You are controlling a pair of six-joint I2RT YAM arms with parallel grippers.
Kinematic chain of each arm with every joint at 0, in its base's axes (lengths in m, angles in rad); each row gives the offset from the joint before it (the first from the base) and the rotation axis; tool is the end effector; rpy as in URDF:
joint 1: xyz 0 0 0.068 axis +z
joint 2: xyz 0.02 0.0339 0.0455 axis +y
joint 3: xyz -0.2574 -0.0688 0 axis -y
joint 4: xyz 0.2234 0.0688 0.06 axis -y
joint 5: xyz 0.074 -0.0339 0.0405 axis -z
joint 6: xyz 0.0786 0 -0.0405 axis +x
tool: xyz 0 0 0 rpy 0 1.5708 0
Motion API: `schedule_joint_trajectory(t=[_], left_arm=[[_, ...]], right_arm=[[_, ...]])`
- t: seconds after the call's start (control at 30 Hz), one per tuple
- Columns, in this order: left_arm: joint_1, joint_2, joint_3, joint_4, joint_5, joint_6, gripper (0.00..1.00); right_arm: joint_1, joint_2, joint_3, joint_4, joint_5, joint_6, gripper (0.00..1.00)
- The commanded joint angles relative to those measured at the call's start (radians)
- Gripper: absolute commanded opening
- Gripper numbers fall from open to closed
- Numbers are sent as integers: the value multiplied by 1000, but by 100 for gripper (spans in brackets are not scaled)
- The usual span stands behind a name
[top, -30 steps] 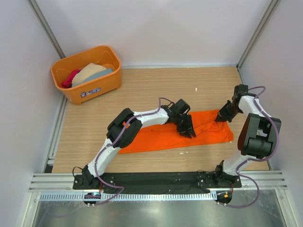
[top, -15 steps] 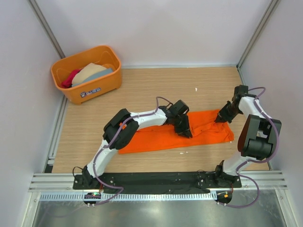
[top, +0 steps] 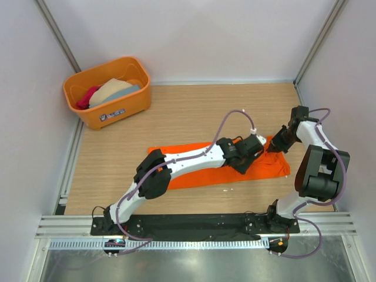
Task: Fold and stack the t-shirts
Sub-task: Fold the tshirt
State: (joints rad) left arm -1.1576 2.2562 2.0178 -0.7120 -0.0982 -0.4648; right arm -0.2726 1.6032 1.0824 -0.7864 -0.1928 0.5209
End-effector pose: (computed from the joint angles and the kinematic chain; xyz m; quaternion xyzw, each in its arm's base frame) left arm 0.2089 -0.4573 0.1945 0.3088 0.8997 -0.1889 0.2438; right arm 0.2847 -0.0639 0.1657 0.3696 0.9150 0.1109 0.1180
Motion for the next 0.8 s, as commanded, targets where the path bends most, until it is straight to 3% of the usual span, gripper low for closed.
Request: schedule_joint_trajectory(t=[0.0,0.37,0.77], left_arm=[[-45,35,13,-64,-167,207,31],[-97,137,99,-43,-294,308,35],[-96,190,180,-23,-284,301,31]], right_arm=[[-4,-42,7,7,4,-13,1],[-4,-32,1,9,1,-12,1],[-4,-19,8,-7,7,-27,1]])
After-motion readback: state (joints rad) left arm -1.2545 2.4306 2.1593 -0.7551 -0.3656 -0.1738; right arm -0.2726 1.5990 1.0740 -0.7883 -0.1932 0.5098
